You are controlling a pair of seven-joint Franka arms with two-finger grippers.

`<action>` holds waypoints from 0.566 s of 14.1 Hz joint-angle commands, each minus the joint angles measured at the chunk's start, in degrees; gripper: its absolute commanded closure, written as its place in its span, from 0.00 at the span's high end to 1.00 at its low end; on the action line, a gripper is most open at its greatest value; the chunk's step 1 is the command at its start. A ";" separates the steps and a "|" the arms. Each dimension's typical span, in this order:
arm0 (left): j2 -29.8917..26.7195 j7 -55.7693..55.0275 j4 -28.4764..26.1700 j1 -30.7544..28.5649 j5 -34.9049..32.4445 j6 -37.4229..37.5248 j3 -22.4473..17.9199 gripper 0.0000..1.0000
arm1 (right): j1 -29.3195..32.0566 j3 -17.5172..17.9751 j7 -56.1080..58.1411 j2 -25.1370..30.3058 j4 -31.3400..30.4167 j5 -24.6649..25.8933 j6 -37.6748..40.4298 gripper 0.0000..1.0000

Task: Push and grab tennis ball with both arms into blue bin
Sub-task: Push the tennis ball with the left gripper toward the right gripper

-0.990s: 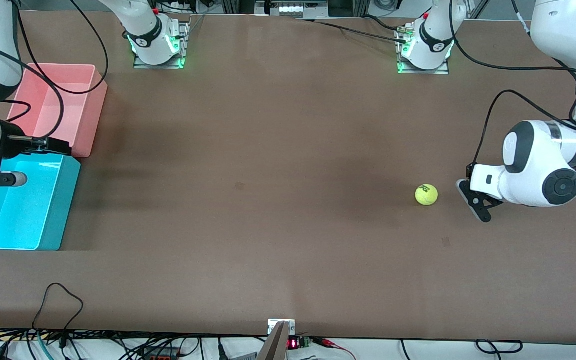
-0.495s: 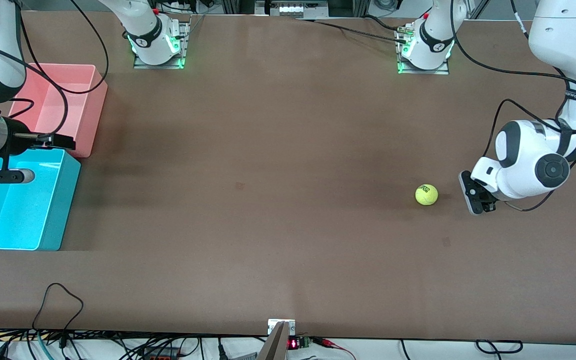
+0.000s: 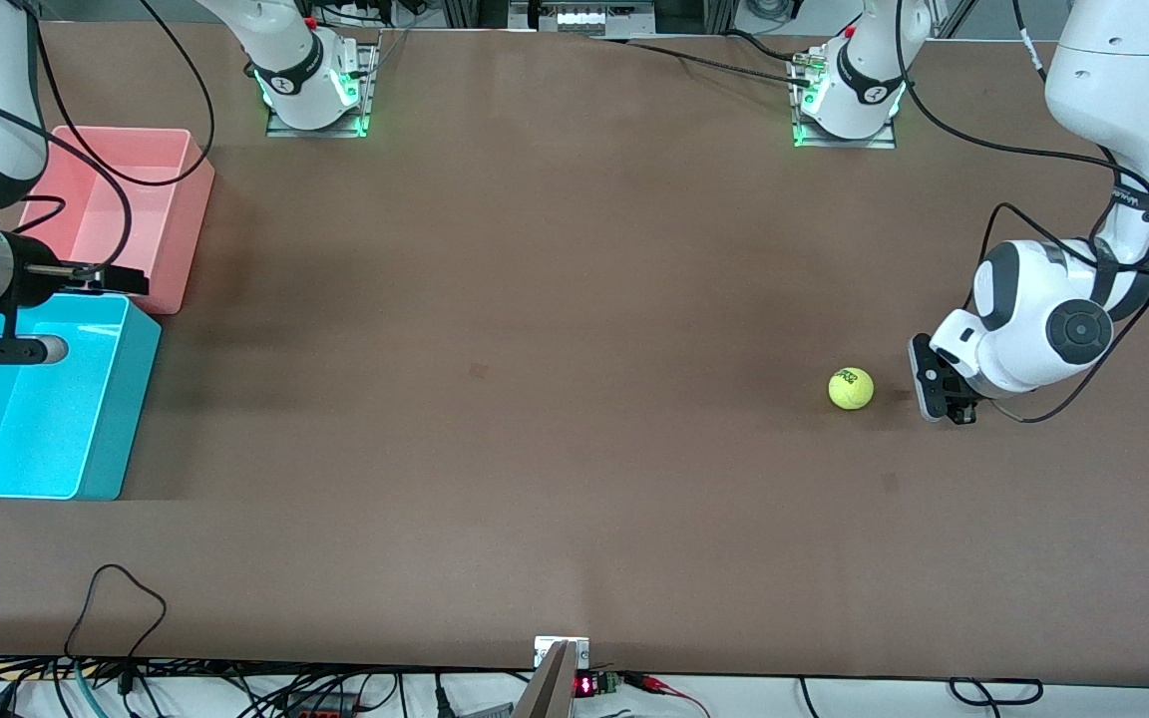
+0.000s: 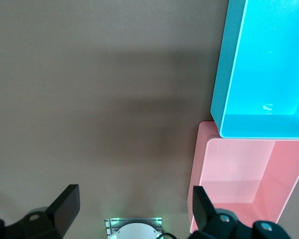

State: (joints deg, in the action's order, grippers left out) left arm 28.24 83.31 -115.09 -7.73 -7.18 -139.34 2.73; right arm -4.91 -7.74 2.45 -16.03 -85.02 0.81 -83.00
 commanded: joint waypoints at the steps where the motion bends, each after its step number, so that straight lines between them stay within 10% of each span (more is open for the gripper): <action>1: -0.91 1.33 -1.45 -1.58 -1.34 -1.45 0.44 0.00 | -0.45 0.00 0.01 0.12 -2.42 -0.10 -1.55 1.00; 8: -1.00 -4.62 -3.91 -1.68 -0.99 -1.64 5.52 0.00 | -0.27 0.00 -0.08 1.53 -11.65 -0.37 -11.37 1.00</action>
State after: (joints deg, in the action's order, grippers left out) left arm 28.24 82.61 -117.49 -9.08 -7.18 -140.78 5.05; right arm -5.12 -7.70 2.45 -16.46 -92.79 0.80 -90.64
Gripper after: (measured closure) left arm 0.991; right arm 0.000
